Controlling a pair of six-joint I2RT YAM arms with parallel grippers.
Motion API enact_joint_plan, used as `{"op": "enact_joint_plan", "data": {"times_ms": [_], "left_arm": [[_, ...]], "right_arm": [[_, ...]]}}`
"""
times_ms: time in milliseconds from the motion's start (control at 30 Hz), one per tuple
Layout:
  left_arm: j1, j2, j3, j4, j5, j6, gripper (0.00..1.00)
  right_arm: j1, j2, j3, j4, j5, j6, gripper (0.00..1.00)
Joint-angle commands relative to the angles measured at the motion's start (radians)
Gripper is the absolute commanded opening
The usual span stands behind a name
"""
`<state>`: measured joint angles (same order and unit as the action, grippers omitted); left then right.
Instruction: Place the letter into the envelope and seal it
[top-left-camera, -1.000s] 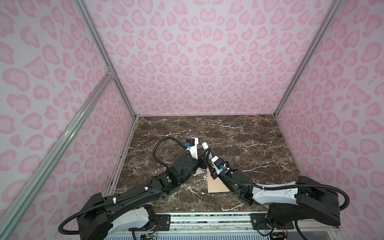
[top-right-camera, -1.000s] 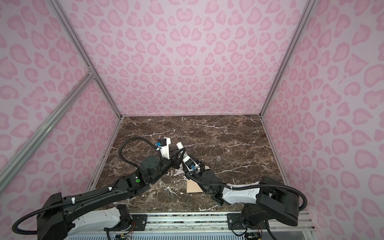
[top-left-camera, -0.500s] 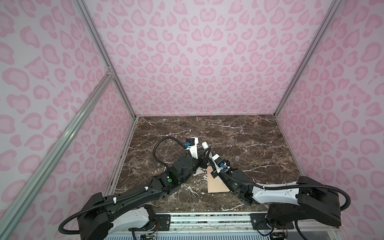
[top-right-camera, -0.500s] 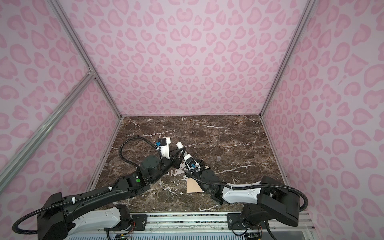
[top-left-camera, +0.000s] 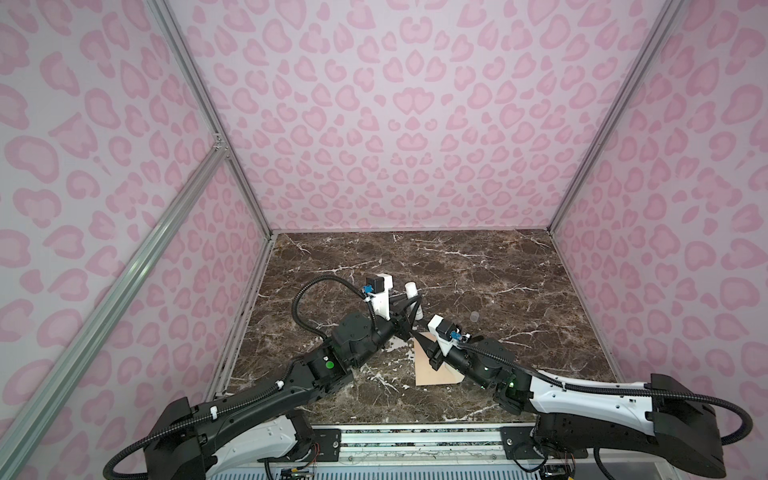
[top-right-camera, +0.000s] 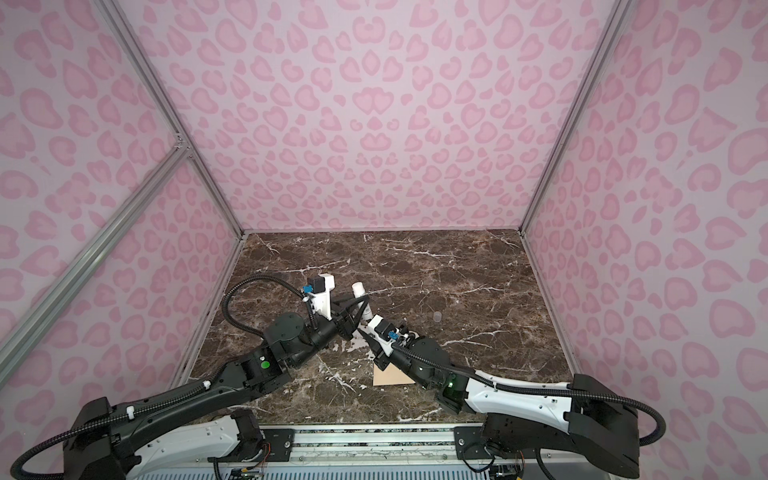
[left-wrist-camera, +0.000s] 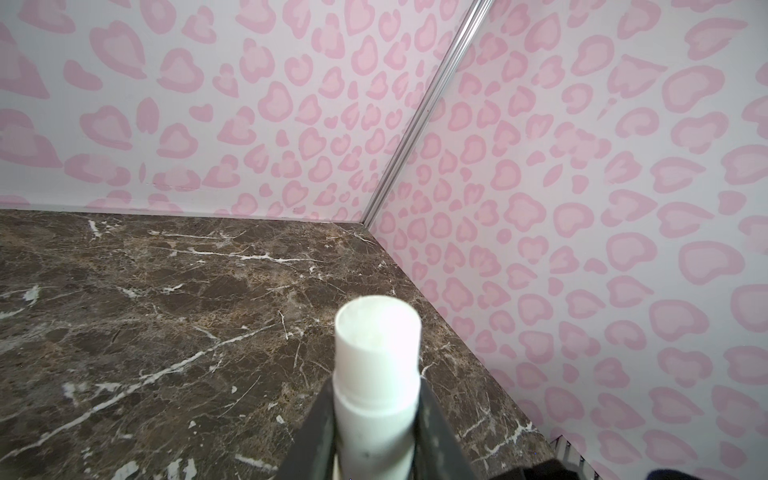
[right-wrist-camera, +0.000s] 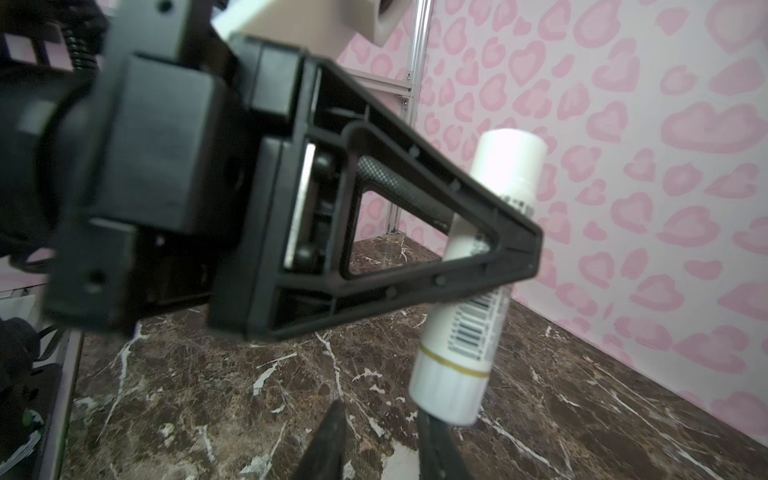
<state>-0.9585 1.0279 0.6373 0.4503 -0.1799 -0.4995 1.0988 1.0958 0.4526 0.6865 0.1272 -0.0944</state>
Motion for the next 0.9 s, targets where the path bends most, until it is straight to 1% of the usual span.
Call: {"op": "enact_joint_plan", "data": {"times_ms": [0, 100, 200, 333, 433, 567, 700, 767, 867], "left_arm": [[0.000, -0.011, -0.008, -0.035, 0.021, 0.008, 0.04], [0.000, -0.009, 0.002, -0.030, 0.011, 0.013, 0.04], [0.000, 0.004, 0.005, -0.006, 0.006, 0.010, 0.04], [-0.002, 0.035, 0.017, 0.024, 0.003, -0.002, 0.04], [-0.006, 0.054, 0.026, 0.045, 0.000, -0.004, 0.04], [-0.009, 0.078, 0.041, 0.051, 0.003, -0.005, 0.04], [-0.011, 0.094, 0.045, 0.061, 0.016, -0.008, 0.04], [-0.012, 0.098, 0.045, 0.061, 0.018, -0.011, 0.04], [-0.013, 0.098, 0.042, 0.066, 0.018, -0.011, 0.04]], "right_arm": [[0.000, -0.032, -0.008, -0.010, 0.011, 0.010, 0.37], [0.002, -0.040, -0.012, -0.021, 0.055, 0.009, 0.40], [0.004, -0.032, -0.019, 0.014, 0.080, -0.004, 0.43], [0.012, 0.010, -0.011, 0.072, 0.133, -0.022, 0.50], [0.012, 0.047, -0.002, 0.108, 0.168, -0.027, 0.51], [0.013, 0.086, 0.015, 0.131, 0.203, -0.027, 0.44], [0.012, 0.106, 0.020, 0.152, 0.238, -0.006, 0.35], [0.008, 0.110, 0.023, 0.148, 0.239, 0.003, 0.30], [0.006, 0.111, 0.024, 0.143, 0.241, 0.016, 0.25]]}}
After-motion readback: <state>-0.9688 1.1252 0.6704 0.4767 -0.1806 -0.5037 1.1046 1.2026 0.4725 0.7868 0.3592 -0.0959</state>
